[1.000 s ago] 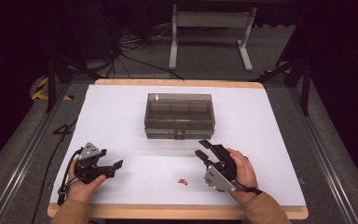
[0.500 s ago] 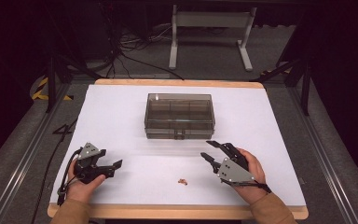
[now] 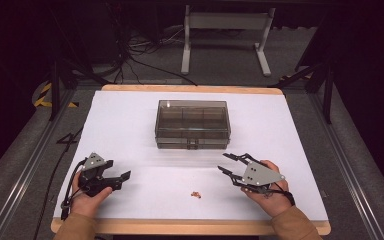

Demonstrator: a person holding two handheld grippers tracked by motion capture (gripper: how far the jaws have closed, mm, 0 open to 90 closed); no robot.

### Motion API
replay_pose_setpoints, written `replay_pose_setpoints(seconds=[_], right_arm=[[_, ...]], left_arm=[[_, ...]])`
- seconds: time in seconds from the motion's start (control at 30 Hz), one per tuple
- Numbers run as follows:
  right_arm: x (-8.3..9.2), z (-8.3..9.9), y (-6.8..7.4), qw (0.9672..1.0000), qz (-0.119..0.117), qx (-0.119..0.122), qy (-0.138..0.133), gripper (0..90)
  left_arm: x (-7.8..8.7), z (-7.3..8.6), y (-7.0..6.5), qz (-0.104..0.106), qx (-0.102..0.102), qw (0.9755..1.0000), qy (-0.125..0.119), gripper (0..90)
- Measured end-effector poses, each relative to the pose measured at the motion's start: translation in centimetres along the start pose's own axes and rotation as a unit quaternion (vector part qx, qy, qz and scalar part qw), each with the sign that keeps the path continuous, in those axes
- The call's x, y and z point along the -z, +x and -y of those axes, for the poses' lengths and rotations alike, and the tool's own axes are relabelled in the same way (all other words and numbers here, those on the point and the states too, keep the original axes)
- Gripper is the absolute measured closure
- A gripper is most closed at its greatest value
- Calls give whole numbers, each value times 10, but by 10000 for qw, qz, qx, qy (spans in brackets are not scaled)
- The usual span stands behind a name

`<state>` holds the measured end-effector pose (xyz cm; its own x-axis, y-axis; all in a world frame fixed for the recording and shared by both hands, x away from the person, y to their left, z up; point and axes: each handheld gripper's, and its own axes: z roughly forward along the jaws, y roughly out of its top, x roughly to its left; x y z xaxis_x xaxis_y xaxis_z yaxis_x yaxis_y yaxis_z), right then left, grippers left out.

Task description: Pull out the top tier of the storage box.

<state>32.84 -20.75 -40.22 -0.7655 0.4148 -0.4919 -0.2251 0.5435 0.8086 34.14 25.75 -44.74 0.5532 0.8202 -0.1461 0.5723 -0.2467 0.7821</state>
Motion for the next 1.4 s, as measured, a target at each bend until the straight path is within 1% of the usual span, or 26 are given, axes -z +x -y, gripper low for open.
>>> replay_pose_setpoints(seconds=[0.1, 0.17, 0.23, 0.27, 0.3, 0.37, 0.43, 0.5, 0.53, 0.57, 0.6, 0.67, 0.7, 0.73, 0.87, 0.93, 1.1, 1.33, 1.4], right_arm=[[1, -1, -5, 9994, -137, -303, -66, 577], [0, -1, -7, 9985, -275, -477, -16, 548], [1, -1, -9, 9981, -320, -521, 15, 566], [1, -1, -10, 9975, -390, -596, 16, 572], [1, -1, -10, 9975, -390, -596, 16, 572], [3, -4, -14, 9957, -541, -758, 6, 591], [3, -5, -16, 9944, -624, -858, 11, 605], [3, -7, -19, 9933, -690, -927, 44, 613], [3, -7, -19, 9933, -690, -927, 44, 613], [3, -9, -23, 9917, -744, -1045, 115, 596], [3, -10, -25, 9914, -785, -1039, 159, 604], [2, -11, -26, 9913, -799, -1029, 182, 607], [2, -12, -29, 9910, -821, -1032, 244, 608], [2, -13, -30, 9908, -824, -1050, 246, 610], [2, -16, -35, 9895, -857, -1126, 288, 608], [2, -19, -38, 9894, -870, -1118, 314, 611], [2, -27, -45, 9893, -896, -1095, 360, 619], [-5, -36, -60, 9887, -957, -1047, 487, 632], [-8, -37, -64, 9878, -992, -1081, 520, 637]], left_arm=[[0, 0, 0, 13, -5, 10000, 2, 199], [0, 0, 0, 15, -5, 10000, 5, 199], [0, 0, 0, 2, -4, 10000, 8, 200], [0, 0, 0, 2, -4, 10000, 8, 200], [0, 0, 0, 5, -3, 10000, 10, 200], [0, 0, 0, 5, 7, 10000, 22, 200], [0, 1, 0, 14, 2, 10000, 23, 200], [0, 0, 0, 0, 1, 10000, 21, 200], [0, 0, 0, 0, 1, 10000, 21, 200], [-1, 0, 0, -1, 11, 10000, 17, 201], [-2, -1, -1, -11, 44, 10000, 29, 201], [-2, -1, -1, -24, 16, 10000, 41, 201], [-3, -1, -2, -23, 9, 10000, 50, 202], [-2, -1, -2, -26, -14, 10000, 67, 202], [-2, -1, -1, -37, 33, 10000, 49, 202], [-2, -1, -1, -32, 21, 10000, 79, 201], [-2, 0, -1, -47, 19, 10000, 63, 201], [1, 1, -2, -43, -2, 10000, 83, 201], [2, 2, -2, -56, -8, 10000, 68, 201]])
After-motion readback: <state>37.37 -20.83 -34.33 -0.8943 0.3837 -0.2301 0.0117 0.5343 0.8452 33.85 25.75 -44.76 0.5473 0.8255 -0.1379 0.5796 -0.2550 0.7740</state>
